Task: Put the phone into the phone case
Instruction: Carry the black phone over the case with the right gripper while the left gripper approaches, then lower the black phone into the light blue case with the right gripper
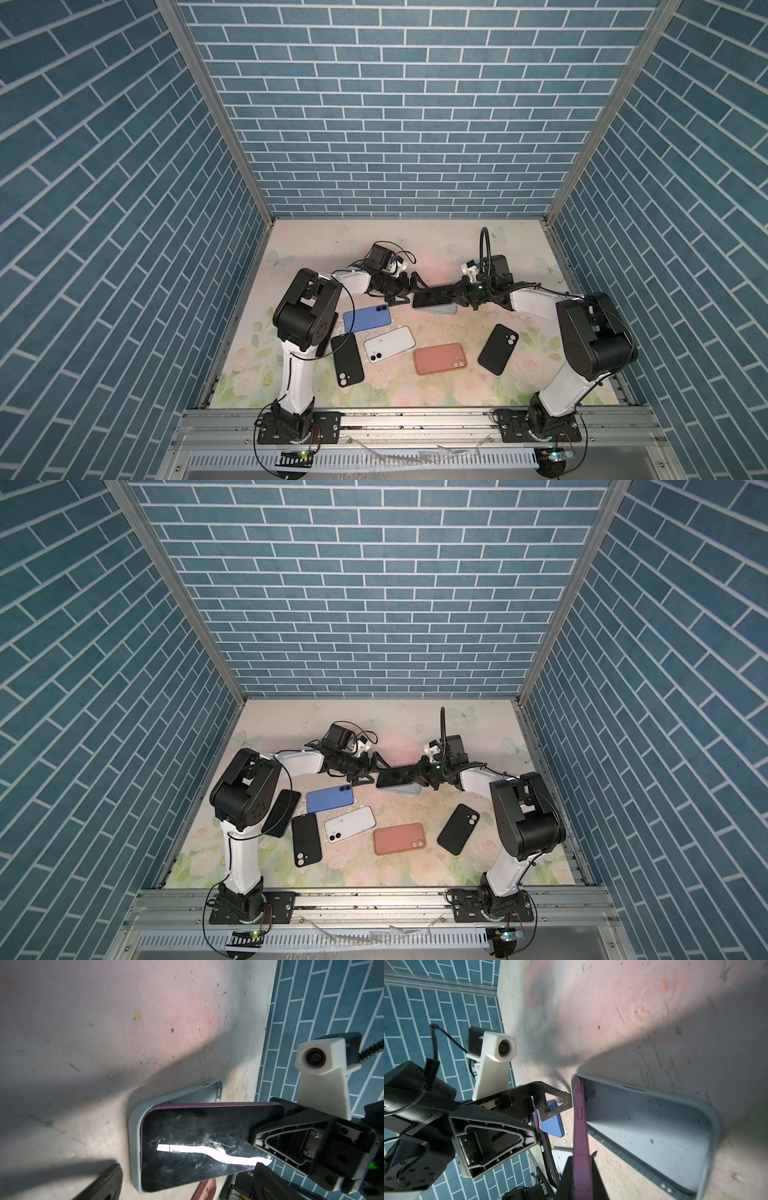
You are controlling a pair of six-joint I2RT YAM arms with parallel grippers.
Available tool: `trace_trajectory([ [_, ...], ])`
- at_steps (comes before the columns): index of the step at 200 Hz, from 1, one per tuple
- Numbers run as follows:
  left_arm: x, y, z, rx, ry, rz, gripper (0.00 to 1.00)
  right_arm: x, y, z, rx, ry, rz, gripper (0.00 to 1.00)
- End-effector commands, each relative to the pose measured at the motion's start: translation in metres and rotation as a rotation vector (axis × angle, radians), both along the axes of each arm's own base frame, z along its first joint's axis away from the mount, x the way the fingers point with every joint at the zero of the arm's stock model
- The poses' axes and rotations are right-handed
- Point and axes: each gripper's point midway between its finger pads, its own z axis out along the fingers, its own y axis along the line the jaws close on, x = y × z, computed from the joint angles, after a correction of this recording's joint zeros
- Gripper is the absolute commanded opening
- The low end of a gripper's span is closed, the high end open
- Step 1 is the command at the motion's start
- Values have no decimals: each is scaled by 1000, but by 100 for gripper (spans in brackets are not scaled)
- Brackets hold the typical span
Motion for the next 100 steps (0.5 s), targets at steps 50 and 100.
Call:
trace_trajectory([
  [50,4,-4,-12,15,18,4,99,-23,-23,-70,-203,162,1,0],
  [100,4,-10,-12,14,12,-1,100,-22,-34,-88,-284,165,-1,0],
])
